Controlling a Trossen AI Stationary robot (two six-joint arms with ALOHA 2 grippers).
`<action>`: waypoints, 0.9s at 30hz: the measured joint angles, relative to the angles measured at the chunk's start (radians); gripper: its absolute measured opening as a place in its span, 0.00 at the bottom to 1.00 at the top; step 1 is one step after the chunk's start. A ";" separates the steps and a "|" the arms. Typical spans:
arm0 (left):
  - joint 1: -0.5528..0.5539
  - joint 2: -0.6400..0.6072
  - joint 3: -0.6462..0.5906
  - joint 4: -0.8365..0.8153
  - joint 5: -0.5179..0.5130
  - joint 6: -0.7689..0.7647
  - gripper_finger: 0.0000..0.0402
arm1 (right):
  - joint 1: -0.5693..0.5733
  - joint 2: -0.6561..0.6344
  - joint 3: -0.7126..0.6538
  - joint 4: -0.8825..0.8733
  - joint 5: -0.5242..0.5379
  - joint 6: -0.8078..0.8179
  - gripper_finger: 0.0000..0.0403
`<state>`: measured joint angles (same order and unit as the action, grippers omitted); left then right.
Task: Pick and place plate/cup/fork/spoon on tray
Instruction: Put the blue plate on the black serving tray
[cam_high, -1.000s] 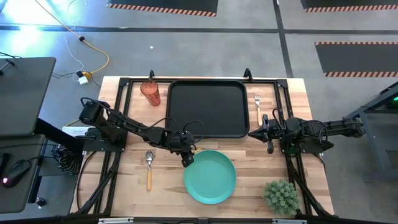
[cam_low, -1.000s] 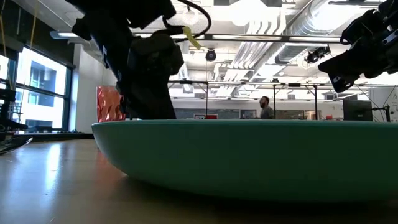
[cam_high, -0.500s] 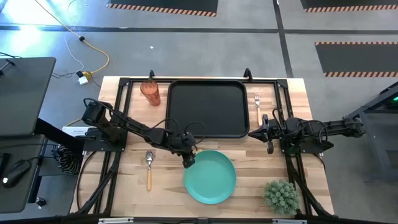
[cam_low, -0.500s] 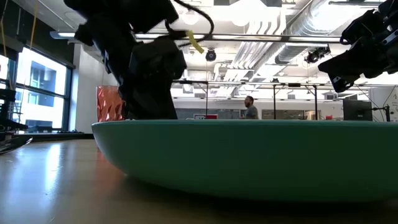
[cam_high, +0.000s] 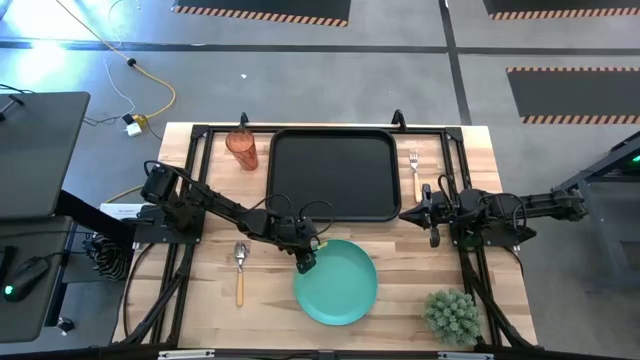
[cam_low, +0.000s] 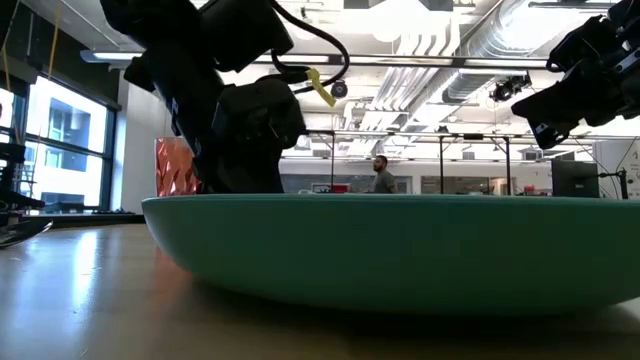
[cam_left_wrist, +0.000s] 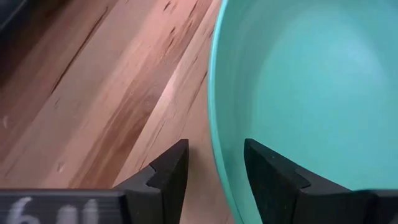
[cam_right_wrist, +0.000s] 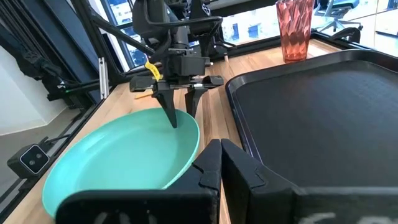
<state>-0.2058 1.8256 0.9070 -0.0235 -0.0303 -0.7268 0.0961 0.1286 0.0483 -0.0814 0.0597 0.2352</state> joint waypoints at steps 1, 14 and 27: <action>0.000 0.000 0.000 0.000 0.000 -0.002 0.33 | 0.000 0.001 0.000 0.000 0.000 0.000 0.00; 0.000 -0.002 0.000 0.028 0.008 -0.079 0.03 | 0.000 0.001 0.000 0.000 0.000 0.000 0.00; 0.031 -0.077 -0.001 0.096 -0.017 -0.137 0.01 | 0.000 0.003 0.000 0.000 0.000 0.000 0.00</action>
<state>-0.1749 1.7490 0.9058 0.0724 -0.0474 -0.8638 0.0963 0.1320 0.0483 -0.0814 0.0597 0.2356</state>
